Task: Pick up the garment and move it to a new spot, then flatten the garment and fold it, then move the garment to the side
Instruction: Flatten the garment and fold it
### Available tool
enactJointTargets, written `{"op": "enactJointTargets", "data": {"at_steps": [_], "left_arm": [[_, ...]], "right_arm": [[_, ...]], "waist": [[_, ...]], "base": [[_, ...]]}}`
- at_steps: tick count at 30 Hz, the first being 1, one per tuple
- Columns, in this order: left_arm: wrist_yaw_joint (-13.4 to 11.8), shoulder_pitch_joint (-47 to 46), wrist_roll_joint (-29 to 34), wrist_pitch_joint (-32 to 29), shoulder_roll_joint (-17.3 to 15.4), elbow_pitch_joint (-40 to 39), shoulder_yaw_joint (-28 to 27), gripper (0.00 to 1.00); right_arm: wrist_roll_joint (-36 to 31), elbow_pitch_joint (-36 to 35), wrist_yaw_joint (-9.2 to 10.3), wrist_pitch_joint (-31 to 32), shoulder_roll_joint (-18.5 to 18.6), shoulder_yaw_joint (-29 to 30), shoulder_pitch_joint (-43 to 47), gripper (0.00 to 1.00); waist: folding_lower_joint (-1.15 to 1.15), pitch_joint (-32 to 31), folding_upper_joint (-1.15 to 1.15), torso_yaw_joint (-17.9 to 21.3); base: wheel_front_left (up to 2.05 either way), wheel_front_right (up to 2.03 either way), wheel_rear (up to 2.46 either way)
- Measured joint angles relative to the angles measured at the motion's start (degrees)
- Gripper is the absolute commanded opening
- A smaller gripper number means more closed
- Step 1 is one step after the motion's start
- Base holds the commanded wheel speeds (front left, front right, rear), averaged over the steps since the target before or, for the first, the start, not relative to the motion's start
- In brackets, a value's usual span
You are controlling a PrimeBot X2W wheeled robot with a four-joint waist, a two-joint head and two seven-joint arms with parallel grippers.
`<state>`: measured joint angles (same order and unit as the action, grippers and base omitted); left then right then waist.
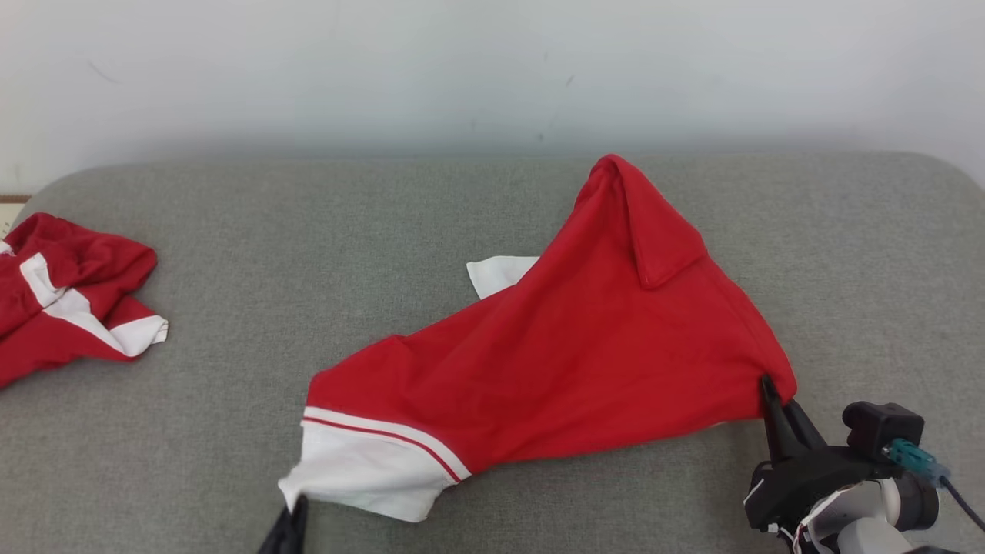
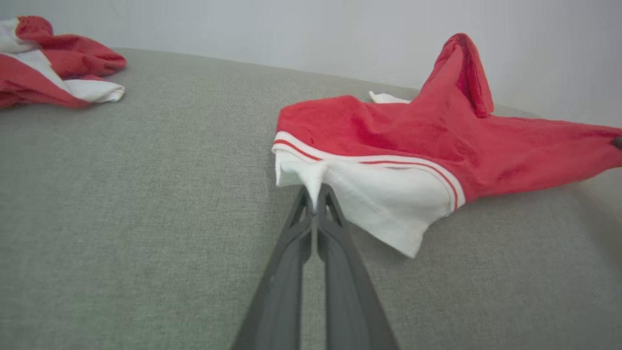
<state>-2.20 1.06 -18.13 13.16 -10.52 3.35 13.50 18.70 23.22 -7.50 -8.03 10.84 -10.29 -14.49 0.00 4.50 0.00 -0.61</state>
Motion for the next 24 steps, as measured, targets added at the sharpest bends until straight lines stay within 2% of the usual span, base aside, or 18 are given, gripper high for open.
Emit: {"op": "enactJointTargets", "data": {"at_steps": [4,7,13,19,24], "left_arm": [[-0.41,-1.48,0.25,-1.81,-2.32,-4.11,-0.96,0.00],[0.21,-5.03,1.10,-3.97,-4.12,-7.16,-0.87,0.00],[4.25,-17.18,2.69,-8.83,-9.10,-9.49,-1.08,0.00],[8.12,-33.60,1.47,-13.16,-13.29,-5.11,-0.80,0.00],[9.23,-49.49,-1.18,-15.37,-15.78,1.52,0.57,0.00]], "right_arm": [[3.69,-7.13,0.00,2.92,0.51,-1.42,1.38,0.00],[5.70,-11.84,0.00,5.30,0.96,-1.96,1.21,0.00],[8.00,-16.49,0.00,9.78,2.23,-3.37,-5.40,0.00],[10.17,-13.27,0.00,13.08,2.27,-4.69,-19.14,0.00],[12.57,-5.60,-0.01,14.74,2.01,-5.46,-33.82,0.00]], "waist": [[0.00,-0.34,0.00,0.55],[0.00,-0.14,0.00,0.88],[0.00,1.90,0.00,1.35],[0.01,5.86,0.00,1.84],[0.01,10.08,0.00,2.26]], "base": [[0.00,0.00,0.00],[0.00,0.00,0.00],[0.00,0.00,0.00],[0.00,0.00,0.00],[0.00,0.00,0.00]]}}
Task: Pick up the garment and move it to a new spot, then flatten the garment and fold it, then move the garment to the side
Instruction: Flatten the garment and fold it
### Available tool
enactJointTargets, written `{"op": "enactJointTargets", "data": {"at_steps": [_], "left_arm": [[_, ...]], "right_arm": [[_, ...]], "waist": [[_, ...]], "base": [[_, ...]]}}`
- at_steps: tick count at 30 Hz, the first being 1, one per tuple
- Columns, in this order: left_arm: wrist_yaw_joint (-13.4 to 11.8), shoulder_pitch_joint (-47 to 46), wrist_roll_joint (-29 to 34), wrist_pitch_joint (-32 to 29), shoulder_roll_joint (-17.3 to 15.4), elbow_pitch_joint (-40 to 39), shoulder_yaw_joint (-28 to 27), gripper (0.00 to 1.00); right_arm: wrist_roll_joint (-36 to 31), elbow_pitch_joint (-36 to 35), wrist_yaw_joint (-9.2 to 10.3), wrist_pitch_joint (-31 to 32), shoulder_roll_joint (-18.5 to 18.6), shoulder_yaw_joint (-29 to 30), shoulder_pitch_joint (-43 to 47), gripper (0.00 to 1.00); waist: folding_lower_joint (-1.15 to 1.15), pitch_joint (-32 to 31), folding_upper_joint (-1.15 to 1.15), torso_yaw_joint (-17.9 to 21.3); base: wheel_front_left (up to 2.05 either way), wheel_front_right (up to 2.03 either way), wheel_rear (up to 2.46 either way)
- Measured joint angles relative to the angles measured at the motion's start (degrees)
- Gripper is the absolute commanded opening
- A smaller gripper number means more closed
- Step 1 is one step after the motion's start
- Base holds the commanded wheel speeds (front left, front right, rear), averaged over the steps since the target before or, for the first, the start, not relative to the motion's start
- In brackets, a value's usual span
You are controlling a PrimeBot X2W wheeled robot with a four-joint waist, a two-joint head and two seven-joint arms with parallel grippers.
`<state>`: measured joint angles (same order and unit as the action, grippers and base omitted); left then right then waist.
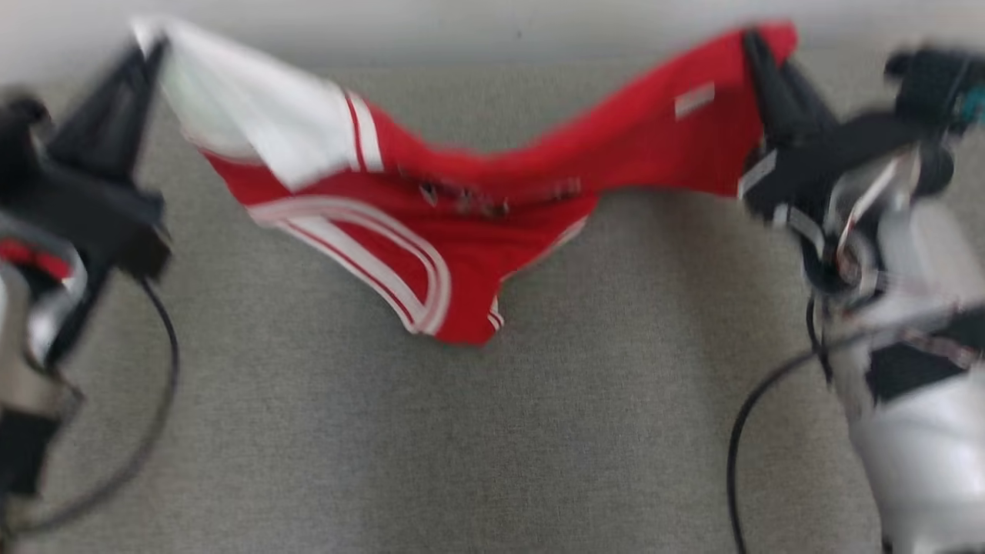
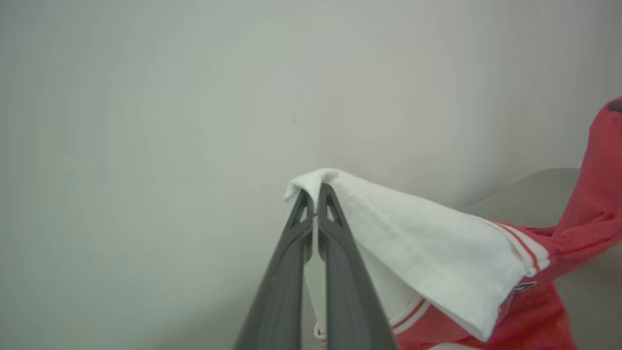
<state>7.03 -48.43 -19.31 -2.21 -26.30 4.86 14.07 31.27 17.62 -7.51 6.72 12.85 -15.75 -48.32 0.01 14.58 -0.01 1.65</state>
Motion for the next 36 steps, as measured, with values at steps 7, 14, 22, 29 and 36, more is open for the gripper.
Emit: {"op": "enactJointTargets", "data": {"at_steps": [7,14,22,29,36], "left_arm": [[0.44,-21.39,-3.77,-2.02,-4.30,11.02,5.33,0.00],[0.44,-36.67,-5.75,-2.23,-5.45,18.82,9.61,0.00],[0.44,-51.04,-5.72,-2.44,-4.91,26.58,17.67,0.00],[0.44,-60.60,-5.52,2.41,-3.05,33.63,19.51,0.00],[0.44,-61.86,-7.61,7.46,-1.87,37.10,20.30,0.00]], "right_arm": [[2.08,11.20,0.01,0.63,-1.51,0.15,-21.68,0.00],[3.75,22.97,0.01,-1.42,-3.76,1.97,-36.06,0.00],[5.02,35.02,0.02,-5.43,-5.23,3.75,-48.76,0.00],[3.34,41.31,0.02,-10.14,-4.63,3.10,-55.23,0.00],[4.34,42.92,0.02,-12.02,-4.97,0.92,-57.95,0.00]], "waist": [[0.01,6.22,0.00,0.71],[0.02,9.88,-0.01,2.59],[0.00,10.10,-0.01,6.19],[-0.02,9.69,0.01,6.23],[-0.01,12.71,0.00,5.04]], "base": [[0.00,0.00,0.00],[0.00,0.00,0.00],[0.00,0.00,0.00],[0.00,0.00,0.00],[0.00,0.00,0.00]]}}
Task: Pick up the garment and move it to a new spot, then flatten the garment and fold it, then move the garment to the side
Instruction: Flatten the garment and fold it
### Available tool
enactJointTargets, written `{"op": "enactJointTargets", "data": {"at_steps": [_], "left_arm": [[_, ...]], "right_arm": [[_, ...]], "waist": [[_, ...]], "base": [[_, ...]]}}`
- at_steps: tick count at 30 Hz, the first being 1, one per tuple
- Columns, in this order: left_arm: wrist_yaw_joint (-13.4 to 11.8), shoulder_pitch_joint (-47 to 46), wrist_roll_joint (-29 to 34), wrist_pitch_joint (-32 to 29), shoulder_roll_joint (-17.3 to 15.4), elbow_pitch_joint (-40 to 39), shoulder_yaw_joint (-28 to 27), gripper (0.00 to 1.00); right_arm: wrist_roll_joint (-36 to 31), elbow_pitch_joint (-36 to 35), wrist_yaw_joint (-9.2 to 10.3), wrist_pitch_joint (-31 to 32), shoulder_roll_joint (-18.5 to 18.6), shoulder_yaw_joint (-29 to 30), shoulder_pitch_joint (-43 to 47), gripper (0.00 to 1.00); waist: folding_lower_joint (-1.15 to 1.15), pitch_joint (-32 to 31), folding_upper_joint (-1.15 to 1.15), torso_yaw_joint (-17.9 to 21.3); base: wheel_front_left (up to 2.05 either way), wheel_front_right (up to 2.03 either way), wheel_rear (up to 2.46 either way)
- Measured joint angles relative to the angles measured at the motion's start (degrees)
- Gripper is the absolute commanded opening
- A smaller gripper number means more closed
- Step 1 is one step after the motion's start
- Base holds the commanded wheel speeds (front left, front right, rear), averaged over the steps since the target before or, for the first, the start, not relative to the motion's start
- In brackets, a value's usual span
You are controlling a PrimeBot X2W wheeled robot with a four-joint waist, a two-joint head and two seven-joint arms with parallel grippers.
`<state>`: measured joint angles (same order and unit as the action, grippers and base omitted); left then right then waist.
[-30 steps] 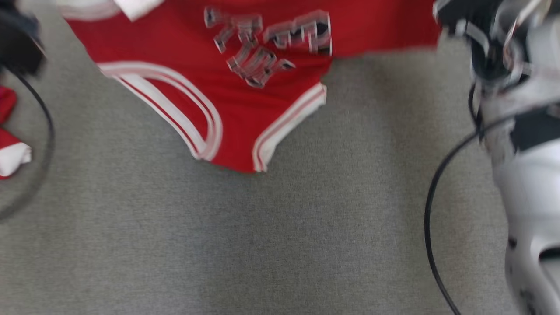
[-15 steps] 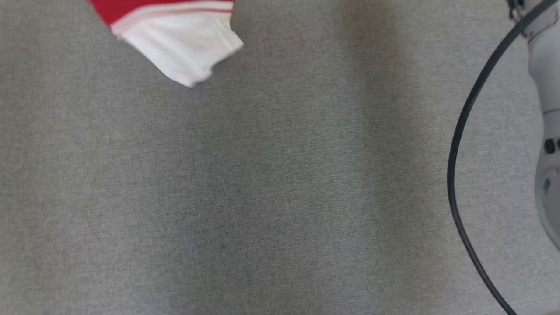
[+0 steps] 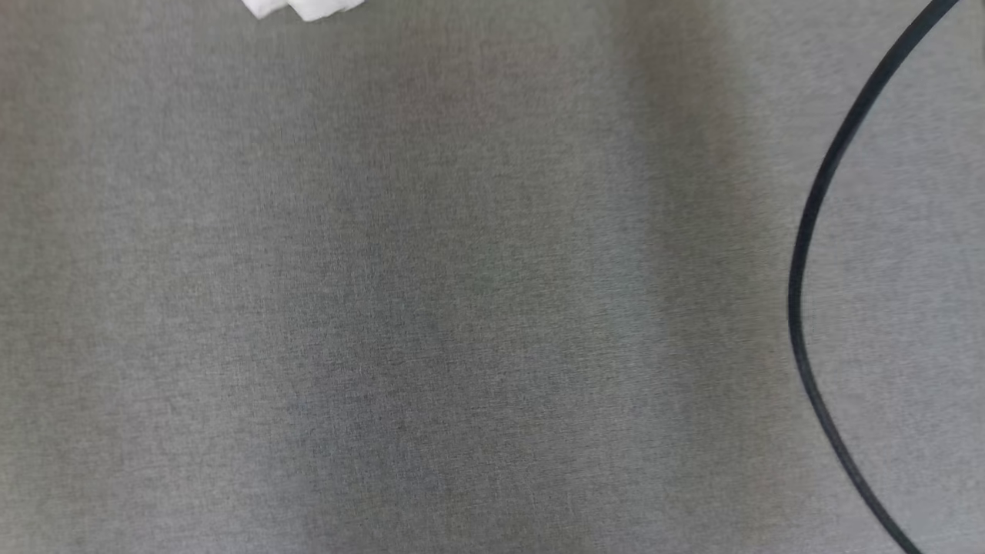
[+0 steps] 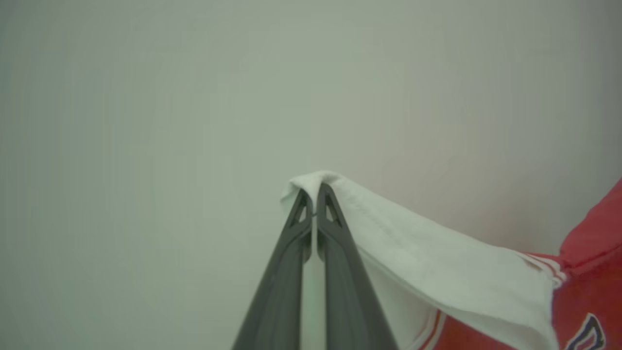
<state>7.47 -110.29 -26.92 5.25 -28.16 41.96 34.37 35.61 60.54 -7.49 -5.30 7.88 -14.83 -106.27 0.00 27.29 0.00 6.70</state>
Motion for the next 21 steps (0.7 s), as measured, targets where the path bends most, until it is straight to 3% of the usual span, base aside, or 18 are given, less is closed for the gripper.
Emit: {"op": "enactJointTargets", "data": {"at_steps": [7,13,16,21], "left_arm": [[0.00,4.56,-4.81,3.09,-2.99,-2.54,1.85,0.00],[-1.24,15.46,-9.45,4.97,-3.35,-9.01,0.76,0.00],[-3.71,22.21,-10.99,5.16,-4.19,-14.47,0.12,0.00],[-11.67,40.00,-14.67,5.35,-6.42,-29.33,-1.05,0.00]], "right_arm": [[3.59,-4.46,0.00,-0.45,0.22,-6.43,4.47,0.00],[10.55,-10.73,0.00,-0.94,2.37,-10.68,15.84,0.00],[13.26,-14.83,0.00,-0.60,4.08,-13.43,22.42,0.00],[17.60,-23.34,0.00,-0.12,7.98,-17.36,37.07,0.00]], "waist": [[0.01,3.57,0.00,-0.64],[0.01,2.68,0.00,-1.13],[0.00,0.80,0.00,-1.30],[0.00,-3.69,0.00,-1.52]], "base": [[0.00,0.00,0.00],[0.00,0.00,0.00],[0.00,0.00,0.00],[0.00,0.00,0.00]]}}
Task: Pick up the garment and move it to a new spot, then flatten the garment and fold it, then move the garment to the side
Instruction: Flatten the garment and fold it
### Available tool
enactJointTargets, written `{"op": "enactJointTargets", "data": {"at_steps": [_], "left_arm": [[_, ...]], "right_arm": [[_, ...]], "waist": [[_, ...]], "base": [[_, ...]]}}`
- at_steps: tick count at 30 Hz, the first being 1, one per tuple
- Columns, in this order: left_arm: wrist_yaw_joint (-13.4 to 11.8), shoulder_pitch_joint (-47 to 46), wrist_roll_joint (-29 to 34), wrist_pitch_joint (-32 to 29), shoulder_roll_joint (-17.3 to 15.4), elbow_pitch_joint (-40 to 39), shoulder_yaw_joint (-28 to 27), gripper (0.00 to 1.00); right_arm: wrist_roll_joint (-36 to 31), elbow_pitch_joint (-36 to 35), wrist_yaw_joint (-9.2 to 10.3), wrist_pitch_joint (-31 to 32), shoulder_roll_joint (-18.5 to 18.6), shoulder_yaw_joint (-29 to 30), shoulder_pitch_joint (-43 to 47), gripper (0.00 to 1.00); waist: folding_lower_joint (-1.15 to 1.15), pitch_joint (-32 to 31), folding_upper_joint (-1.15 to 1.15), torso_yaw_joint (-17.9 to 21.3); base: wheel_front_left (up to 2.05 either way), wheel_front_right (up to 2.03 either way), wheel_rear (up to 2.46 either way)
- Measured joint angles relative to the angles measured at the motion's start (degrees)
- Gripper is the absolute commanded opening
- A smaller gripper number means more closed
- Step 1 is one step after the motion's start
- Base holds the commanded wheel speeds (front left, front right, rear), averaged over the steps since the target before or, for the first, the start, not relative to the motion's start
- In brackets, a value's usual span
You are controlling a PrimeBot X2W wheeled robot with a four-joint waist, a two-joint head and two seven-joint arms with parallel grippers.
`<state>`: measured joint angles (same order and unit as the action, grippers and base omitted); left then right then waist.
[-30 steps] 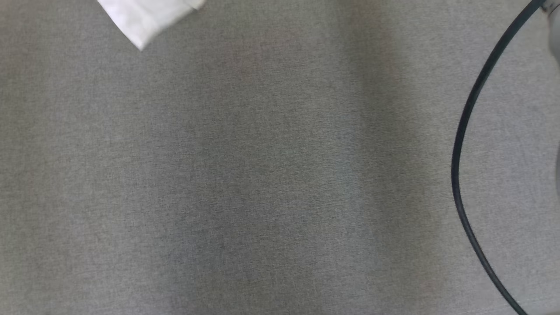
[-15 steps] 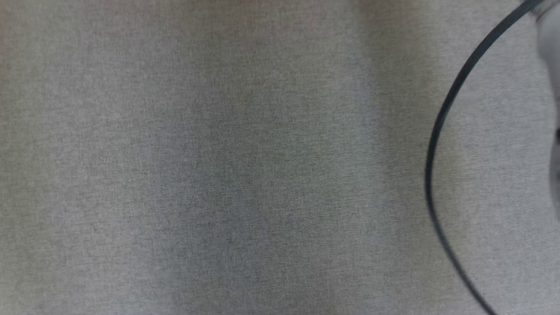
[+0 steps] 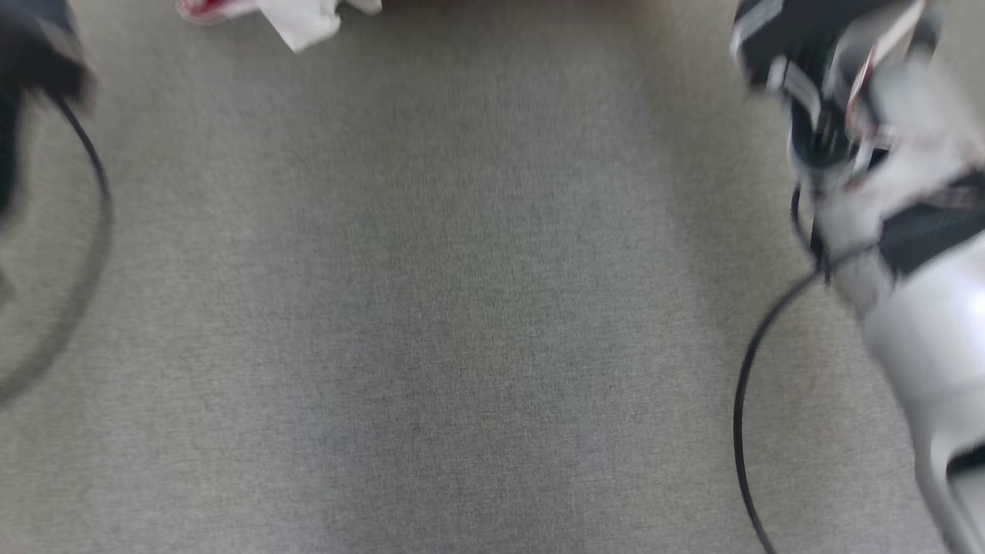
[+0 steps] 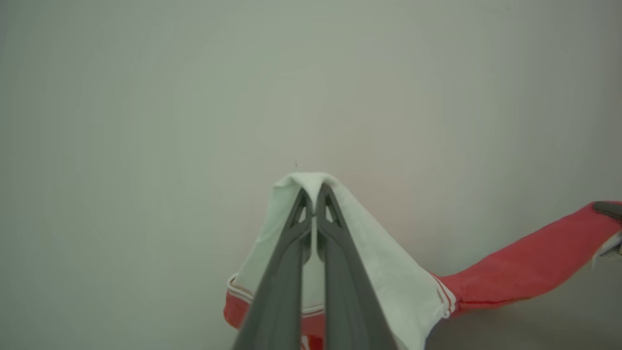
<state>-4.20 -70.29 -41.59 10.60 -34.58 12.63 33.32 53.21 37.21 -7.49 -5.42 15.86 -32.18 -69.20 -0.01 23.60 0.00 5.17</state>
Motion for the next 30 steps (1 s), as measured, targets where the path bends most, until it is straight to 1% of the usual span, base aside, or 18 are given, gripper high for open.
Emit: {"op": "enactJointTargets", "data": {"at_steps": [4,7,11,16,20,21,25,30], "left_arm": [[-4.77,10.95,-2.91,0.45,-2.90,-8.61,-1.96,0.00],[-8.69,19.91,-4.01,1.23,-4.07,-14.54,-2.58,0.00],[-13.15,30.75,-6.28,2.89,-4.39,-21.14,-4.58,0.00],[-16.59,43.03,-7.30,4.05,-2.08,-26.39,-6.05,0.00],[-17.26,51.42,-6.51,4.16,0.81,-27.76,-7.56,0.00],[-17.64,53.36,-5.84,4.16,1.80,-28.10,-8.31,0.00],[-17.57,61.00,-3.50,4.33,6.53,-29.69,-10.96,0.00],[-16.03,68.54,-0.96,4.33,12.32,-29.85,-13.35,0.00]], "right_arm": [[1.51,-5.12,0.00,0.38,1.69,-1.51,8.66,0.00],[2.23,-8.67,0.00,0.32,2.85,-1.92,14.53,0.00],[2.34,-12.25,0.00,0.03,4.30,-0.88,22.27,0.00],[2.58,-15.56,0.00,0.69,5.12,1.43,32.12,0.00],[0.68,-17.79,0.00,1.91,5.28,2.65,39.14,0.00],[0.24,-18.33,0.00,1.97,5.17,3.19,40.68,0.00],[-1.91,-20.26,0.00,2.97,4.27,6.19,45.84,0.00],[-5.83,-21.98,0.00,5.91,3.38,10.21,52.65,0.00]], "waist": [[0.00,-2.72,0.00,-0.03],[-0.01,-4.55,0.00,0.05],[-0.01,-6.75,0.01,0.20],[-0.01,-8.96,0.01,0.20],[-0.01,-10.31,0.01,0.08],[-0.01,-10.61,0.01,0.06],[-0.01,-11.94,0.01,0.05],[-0.01,-13.80,0.01,-0.41]], "base": [[0.00,0.00,0.00],[0.00,0.00,0.00],[0.00,0.00,0.00],[0.00,0.00,0.00],[0.00,0.00,0.00],[0.00,0.00,0.00],[0.00,0.00,0.00],[0.00,0.00,0.00]]}}
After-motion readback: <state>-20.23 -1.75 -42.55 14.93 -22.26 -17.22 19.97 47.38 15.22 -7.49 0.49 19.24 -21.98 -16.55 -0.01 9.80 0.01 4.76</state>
